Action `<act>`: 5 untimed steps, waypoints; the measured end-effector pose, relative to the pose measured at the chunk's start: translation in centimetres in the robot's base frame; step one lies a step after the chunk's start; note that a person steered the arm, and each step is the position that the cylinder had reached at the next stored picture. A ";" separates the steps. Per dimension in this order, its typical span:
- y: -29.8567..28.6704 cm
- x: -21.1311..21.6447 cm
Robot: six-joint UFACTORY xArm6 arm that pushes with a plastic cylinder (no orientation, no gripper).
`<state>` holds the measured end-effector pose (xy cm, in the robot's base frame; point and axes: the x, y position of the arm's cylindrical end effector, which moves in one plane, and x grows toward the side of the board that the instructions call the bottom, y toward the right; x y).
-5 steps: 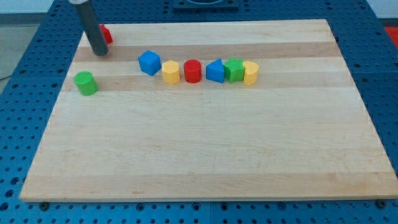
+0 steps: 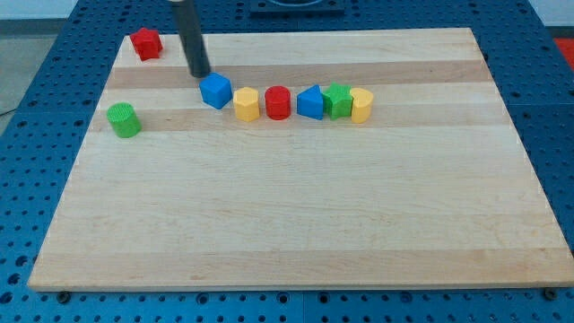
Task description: Move the cube in between the green circle and hexagon
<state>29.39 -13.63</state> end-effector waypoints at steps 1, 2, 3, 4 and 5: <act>1.1 1.6; 0.9 1.6; 3.1 1.6; 5.5 1.9; 5.6 2.9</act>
<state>32.25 -8.02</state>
